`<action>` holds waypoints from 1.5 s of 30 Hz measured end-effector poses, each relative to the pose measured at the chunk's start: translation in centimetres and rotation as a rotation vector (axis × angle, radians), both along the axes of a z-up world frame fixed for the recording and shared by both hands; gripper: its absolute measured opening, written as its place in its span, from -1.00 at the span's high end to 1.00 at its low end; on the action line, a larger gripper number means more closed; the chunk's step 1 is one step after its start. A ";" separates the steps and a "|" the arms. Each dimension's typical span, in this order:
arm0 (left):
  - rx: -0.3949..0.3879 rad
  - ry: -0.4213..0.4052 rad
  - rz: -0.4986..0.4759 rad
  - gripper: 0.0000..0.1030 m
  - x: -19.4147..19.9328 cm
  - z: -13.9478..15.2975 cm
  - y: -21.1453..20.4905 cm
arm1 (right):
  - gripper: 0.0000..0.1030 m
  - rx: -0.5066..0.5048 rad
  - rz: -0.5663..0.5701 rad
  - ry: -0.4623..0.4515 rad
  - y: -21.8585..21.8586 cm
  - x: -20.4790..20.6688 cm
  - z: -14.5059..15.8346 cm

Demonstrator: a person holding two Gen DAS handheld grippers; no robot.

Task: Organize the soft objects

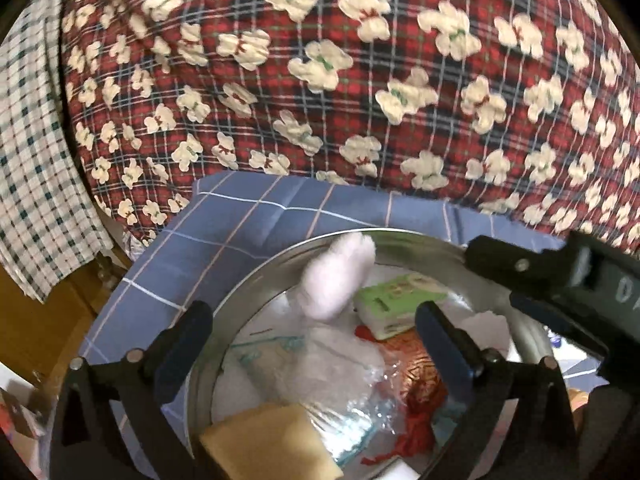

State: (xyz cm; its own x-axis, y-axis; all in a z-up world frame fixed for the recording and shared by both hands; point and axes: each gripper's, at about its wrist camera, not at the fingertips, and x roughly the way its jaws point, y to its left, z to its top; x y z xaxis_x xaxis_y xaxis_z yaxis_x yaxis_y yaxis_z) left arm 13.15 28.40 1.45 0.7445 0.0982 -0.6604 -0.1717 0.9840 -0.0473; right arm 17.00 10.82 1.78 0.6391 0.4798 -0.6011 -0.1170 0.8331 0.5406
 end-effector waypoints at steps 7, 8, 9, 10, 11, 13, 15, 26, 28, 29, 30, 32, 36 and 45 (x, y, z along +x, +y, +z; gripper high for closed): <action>0.011 -0.093 0.022 -0.99 -2.7 0.1 -0.4 | -0.55 -0.076 -0.045 -0.145 -0.8 -3.4 0.2; 0.028 -0.109 0.028 -0.99 -3.1 0.1 -0.6 | -0.55 -0.094 -0.053 -0.174 -1.0 -4.0 0.1; 0.043 -0.120 0.033 -0.99 -3.4 0.1 -0.7 | -0.55 -0.107 -0.065 -0.198 -1.1 -4.5 0.1; 0.059 -0.132 0.040 -0.99 -3.7 0.0 -0.8 | -0.55 -0.126 -0.083 -0.231 -1.2 -5.1 0.1; 0.078 -0.147 0.051 -0.99 -4.1 0.0 -0.9 | -0.55 -0.160 -0.110 -0.281 -1.4 -6.0 0.2; 0.113 -0.188 0.074 -0.99 -5.0 -0.2 -1.1 | -0.55 -0.212 -0.148 -0.362 -1.4 -7.2 0.4; 0.140 -0.217 0.090 -0.99 -5.8 -0.6 -1.3 | -0.55 -0.263 -0.176 -0.448 -1.2 -8.6 0.5; 0.130 -0.353 0.148 -0.99 -9.2 -1.0 -1.0 | -0.76 -0.363 -0.231 -0.737 -0.8 -14.2 0.3; 0.136 -0.371 0.152 -0.99 -9.7 -1.2 -1.2 | -0.76 -0.397 -0.227 -0.760 -0.6 -14.7 0.1; 0.138 -0.377 0.151 -0.99 -9.9 -1.3 -1.3 | -0.76 -0.406 -0.225 -0.766 -0.6 -14.9 0.0; 0.135 -0.382 0.149 -0.99 -10.0 -1.4 -1.4 | -0.76 -0.409 -0.220 -0.776 -0.7 -15.1 -0.2; 0.124 -0.389 0.148 -0.99 -10.3 -1.5 -1.5 | -0.76 -0.398 -0.213 -0.794 -0.9 -15.4 -0.5; 0.114 -0.400 0.159 -0.99 -11.0 -2.2 -1.6 | -0.76 -0.374 -0.231 -0.806 -1.5 -15.9 -0.7; 0.133 -0.425 0.161 -0.99 -12.2 -2.2 -2.6 | -0.76 -0.371 -0.245 -0.823 -2.2 -17.1 -0.8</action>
State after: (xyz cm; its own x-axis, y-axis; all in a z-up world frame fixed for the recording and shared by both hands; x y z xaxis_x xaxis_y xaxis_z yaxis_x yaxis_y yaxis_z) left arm 0.98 25.84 -0.71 0.9143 0.2980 -0.2743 -0.3157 0.9486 -0.0218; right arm -0.11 8.59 0.97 0.9896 0.1436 -0.0023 -0.1432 0.9878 0.0603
